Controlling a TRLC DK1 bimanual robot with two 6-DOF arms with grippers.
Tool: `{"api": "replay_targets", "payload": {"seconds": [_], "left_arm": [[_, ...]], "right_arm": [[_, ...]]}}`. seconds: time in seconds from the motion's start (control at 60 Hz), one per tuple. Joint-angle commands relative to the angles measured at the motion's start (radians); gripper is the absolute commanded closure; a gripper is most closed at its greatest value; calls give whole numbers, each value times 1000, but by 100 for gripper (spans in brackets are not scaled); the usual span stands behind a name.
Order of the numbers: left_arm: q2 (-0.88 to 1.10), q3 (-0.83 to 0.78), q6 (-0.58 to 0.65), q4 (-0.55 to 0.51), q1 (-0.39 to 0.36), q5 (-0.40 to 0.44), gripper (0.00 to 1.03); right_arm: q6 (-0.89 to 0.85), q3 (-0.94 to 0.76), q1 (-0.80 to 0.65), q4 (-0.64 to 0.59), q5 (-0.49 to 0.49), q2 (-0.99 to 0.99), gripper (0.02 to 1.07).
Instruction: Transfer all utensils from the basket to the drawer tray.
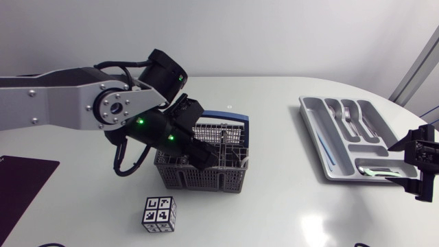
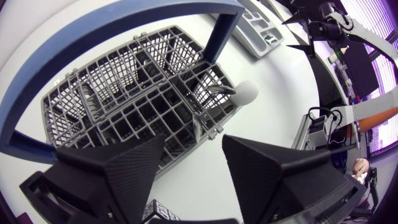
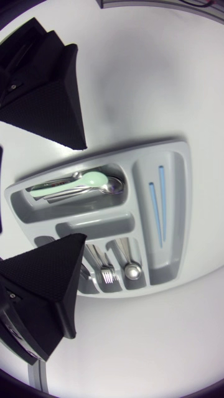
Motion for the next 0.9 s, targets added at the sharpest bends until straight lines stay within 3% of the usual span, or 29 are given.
{"api": "replay_targets", "payload": {"seconds": [0.0,0.067,0.3,0.417,0.533,0.883], "left_arm": [[35,37,-26,-1,7,-6,39],[47,46,-29,0,6,-7,39],[67,57,-43,11,0,-7,61],[72,58,-43,17,1,-9,65],[75,55,-43,34,1,-9,73],[65,40,-39,65,6,-9,98]], "right_arm": [[80,-34,29,-29,-20,-72,7],[108,-88,61,-23,-32,-151,7],[211,-212,179,-43,-60,-358,7],[269,-272,247,-60,-63,-470,7],[364,-281,334,-127,-65,-563,8],[705,-223,609,-192,-45,-593,10]]}}
